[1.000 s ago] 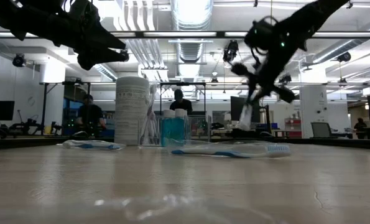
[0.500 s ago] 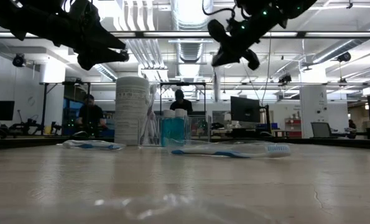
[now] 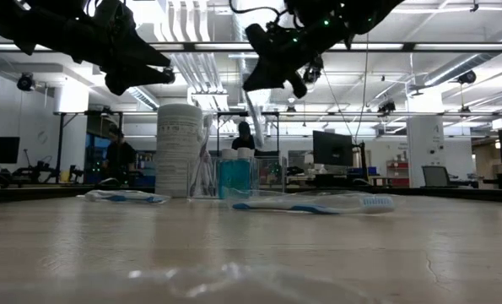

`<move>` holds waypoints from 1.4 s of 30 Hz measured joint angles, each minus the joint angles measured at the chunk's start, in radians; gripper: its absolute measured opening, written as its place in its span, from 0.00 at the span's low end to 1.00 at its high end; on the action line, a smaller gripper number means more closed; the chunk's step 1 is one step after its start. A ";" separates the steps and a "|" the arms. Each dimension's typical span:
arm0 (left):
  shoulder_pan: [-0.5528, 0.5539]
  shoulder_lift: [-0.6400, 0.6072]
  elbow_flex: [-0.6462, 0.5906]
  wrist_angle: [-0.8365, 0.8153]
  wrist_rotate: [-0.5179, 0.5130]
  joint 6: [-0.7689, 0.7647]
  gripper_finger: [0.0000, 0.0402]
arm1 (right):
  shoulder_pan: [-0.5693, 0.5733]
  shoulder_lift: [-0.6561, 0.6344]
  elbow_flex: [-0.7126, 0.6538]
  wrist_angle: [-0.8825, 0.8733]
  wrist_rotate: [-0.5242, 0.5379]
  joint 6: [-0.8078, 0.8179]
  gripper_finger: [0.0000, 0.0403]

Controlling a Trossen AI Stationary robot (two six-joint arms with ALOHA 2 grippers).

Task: Pick & Place toothbrushing station
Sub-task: Put the blue toothbrush into the right of the transparent organizer

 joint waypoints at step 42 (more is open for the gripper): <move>0.000 0.000 0.000 -0.003 -0.001 0.008 0.62 | 0.003 0.056 0.000 -0.128 0.017 -0.032 0.21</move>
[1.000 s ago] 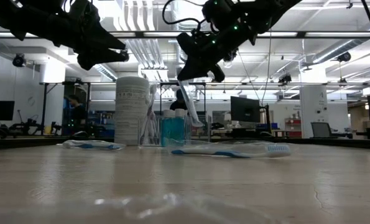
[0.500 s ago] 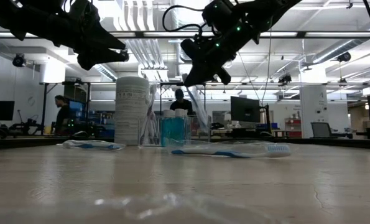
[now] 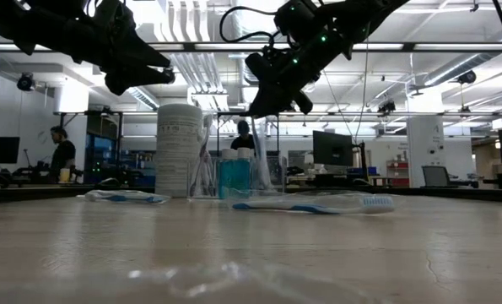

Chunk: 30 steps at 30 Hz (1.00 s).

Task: Pick & Place toothbrushing station
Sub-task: Put the blue toothbrush into the right of the transparent organizer

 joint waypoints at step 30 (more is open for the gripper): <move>0.000 0.000 0.000 0.000 0.000 -0.008 0.62 | 0.009 -0.113 0.222 -0.545 -0.080 0.130 0.26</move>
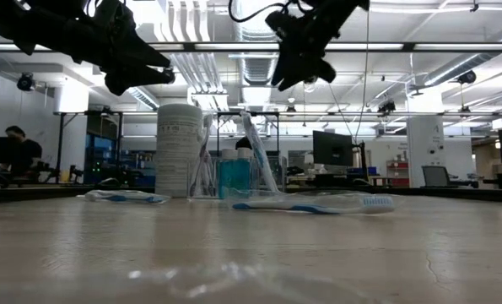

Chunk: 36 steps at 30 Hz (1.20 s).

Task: Pick & Place toothbrushing station
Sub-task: Put the blue toothbrush into the right of the transparent organizer

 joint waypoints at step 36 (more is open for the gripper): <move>0.000 0.000 0.000 -0.001 0.001 0.006 0.62 | 0.381 0.078 0.004 -0.496 -0.366 0.330 0.22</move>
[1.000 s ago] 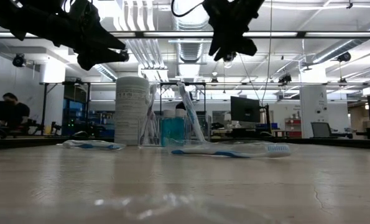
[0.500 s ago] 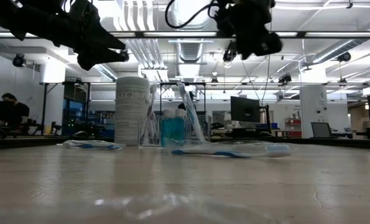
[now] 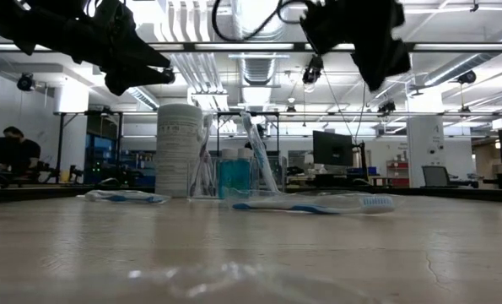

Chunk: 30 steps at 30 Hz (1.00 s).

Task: Pick & Place toothbrushing station
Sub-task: Put the blue toothbrush into the right of the transparent organizer

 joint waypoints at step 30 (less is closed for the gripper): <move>0.000 0.002 0.000 0.000 0.000 -0.018 0.62 | 0.045 0.075 -0.138 0.108 0.114 -0.332 0.31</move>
